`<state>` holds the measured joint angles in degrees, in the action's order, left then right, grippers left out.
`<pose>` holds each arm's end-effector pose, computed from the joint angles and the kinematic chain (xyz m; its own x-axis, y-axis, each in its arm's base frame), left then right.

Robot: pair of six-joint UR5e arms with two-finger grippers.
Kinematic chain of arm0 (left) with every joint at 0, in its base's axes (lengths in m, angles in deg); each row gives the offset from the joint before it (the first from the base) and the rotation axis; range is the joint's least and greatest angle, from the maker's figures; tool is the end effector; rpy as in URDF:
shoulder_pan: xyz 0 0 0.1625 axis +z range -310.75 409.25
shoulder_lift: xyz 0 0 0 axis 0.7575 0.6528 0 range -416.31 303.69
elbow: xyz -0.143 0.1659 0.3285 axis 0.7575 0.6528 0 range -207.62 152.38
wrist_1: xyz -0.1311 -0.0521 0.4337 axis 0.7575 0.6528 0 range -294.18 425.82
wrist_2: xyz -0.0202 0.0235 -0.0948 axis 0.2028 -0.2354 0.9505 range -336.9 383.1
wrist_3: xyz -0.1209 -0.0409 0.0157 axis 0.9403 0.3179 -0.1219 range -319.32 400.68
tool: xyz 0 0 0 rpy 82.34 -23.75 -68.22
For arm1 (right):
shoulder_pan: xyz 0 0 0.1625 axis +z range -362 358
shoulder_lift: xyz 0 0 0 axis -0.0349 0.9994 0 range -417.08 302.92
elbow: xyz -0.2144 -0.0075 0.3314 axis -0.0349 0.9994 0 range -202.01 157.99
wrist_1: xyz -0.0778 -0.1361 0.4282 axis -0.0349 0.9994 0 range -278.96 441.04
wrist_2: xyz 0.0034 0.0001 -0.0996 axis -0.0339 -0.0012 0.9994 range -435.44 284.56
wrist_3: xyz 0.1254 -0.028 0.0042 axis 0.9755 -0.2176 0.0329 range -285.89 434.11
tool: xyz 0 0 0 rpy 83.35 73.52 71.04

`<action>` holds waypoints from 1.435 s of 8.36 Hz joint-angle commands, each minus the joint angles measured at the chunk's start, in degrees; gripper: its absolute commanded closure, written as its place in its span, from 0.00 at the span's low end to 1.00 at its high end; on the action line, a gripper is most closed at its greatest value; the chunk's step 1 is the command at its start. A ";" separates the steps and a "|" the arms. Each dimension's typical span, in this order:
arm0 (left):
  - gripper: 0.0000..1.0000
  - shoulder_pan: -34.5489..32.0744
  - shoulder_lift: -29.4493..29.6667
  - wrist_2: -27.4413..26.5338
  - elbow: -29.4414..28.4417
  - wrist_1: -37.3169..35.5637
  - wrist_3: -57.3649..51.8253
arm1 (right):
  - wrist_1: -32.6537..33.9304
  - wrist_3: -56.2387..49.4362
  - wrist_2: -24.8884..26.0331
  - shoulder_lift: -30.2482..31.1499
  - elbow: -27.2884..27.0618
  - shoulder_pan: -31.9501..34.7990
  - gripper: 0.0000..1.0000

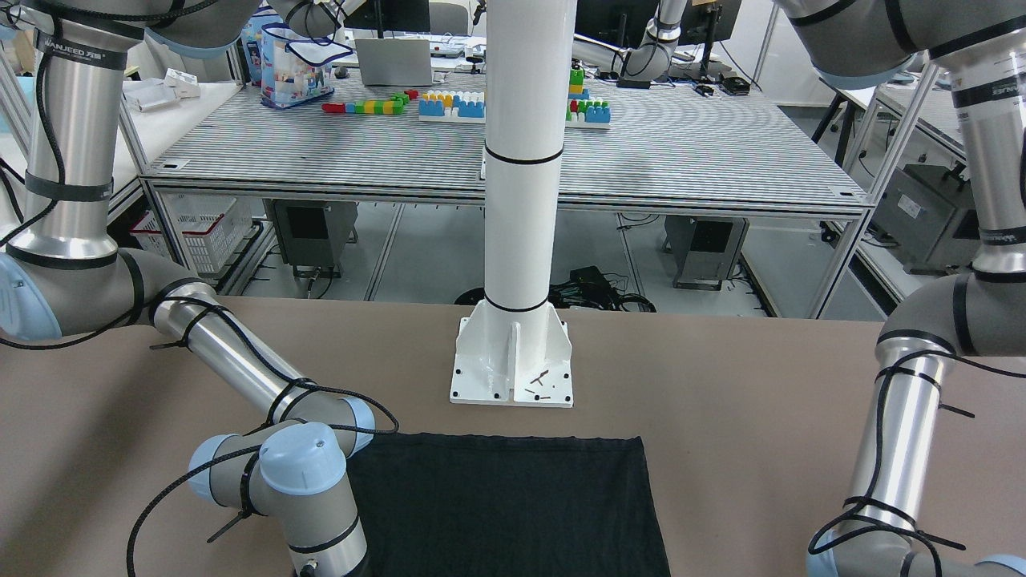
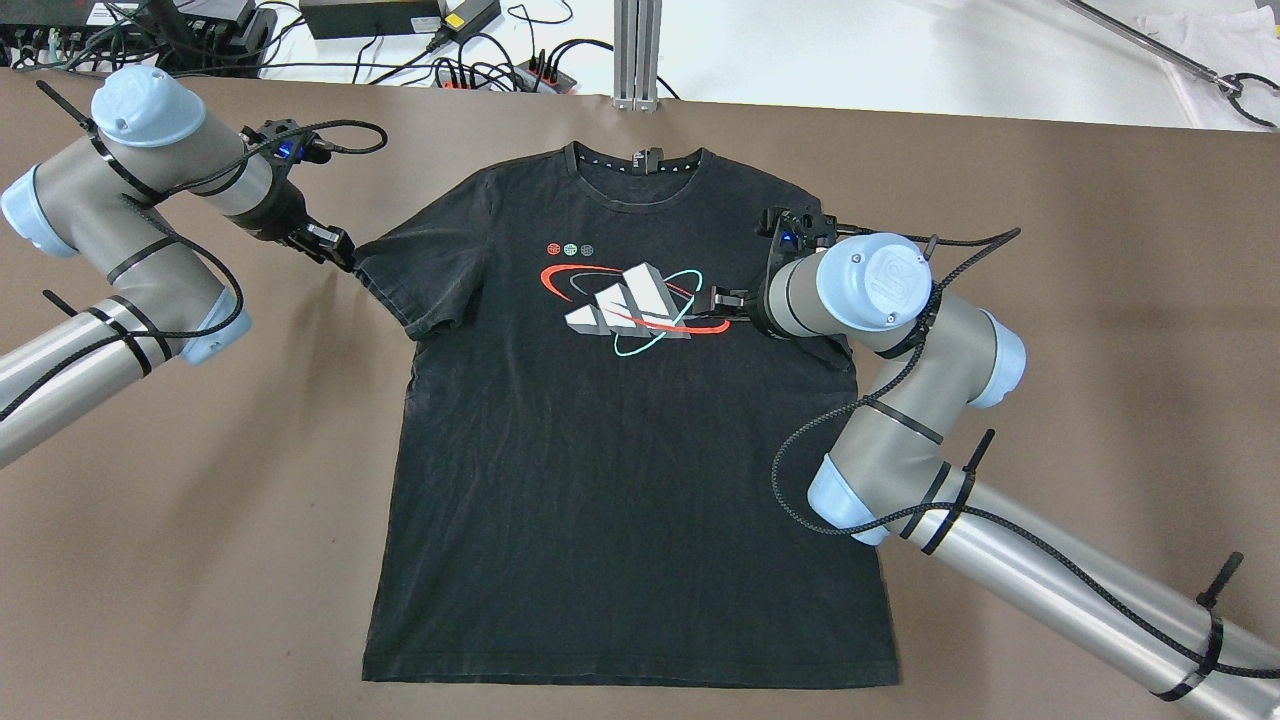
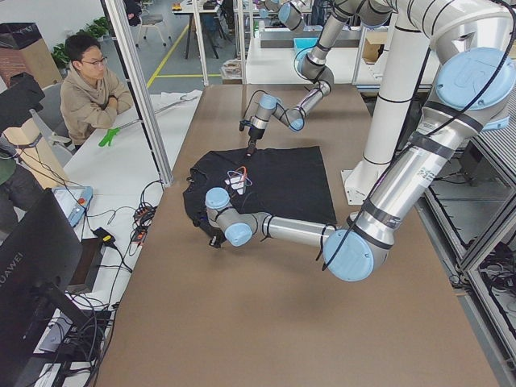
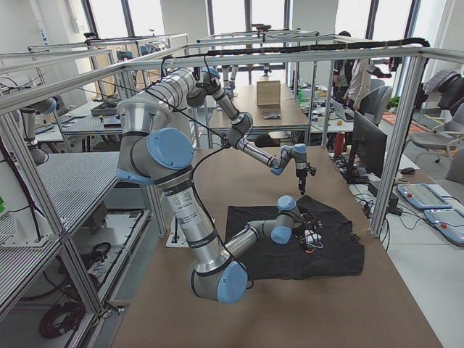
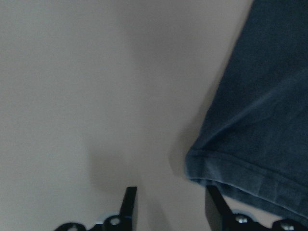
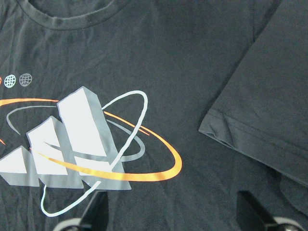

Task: Fold clothes
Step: 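Bring the left gripper to the shirt's shoulder while the right gripper holds position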

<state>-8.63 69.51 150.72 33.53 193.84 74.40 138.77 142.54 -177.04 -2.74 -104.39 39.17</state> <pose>0.3824 -0.7122 0.4313 0.5759 0.3217 -0.7515 -0.0679 0.9350 0.3482 -0.5117 -0.5903 0.2541 0.5356 -0.0102 0.8444 -0.3402 0.9126 0.2268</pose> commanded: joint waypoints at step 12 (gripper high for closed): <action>0.59 0.57 4.26 -3.34 -5.51 0.38 0.29 | 0.01 -0.05 0.09 1.03 -0.24 -0.03 0.06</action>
<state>-8.16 74.02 148.27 28.14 193.99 74.65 138.78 142.57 -176.97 -1.85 -104.77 39.14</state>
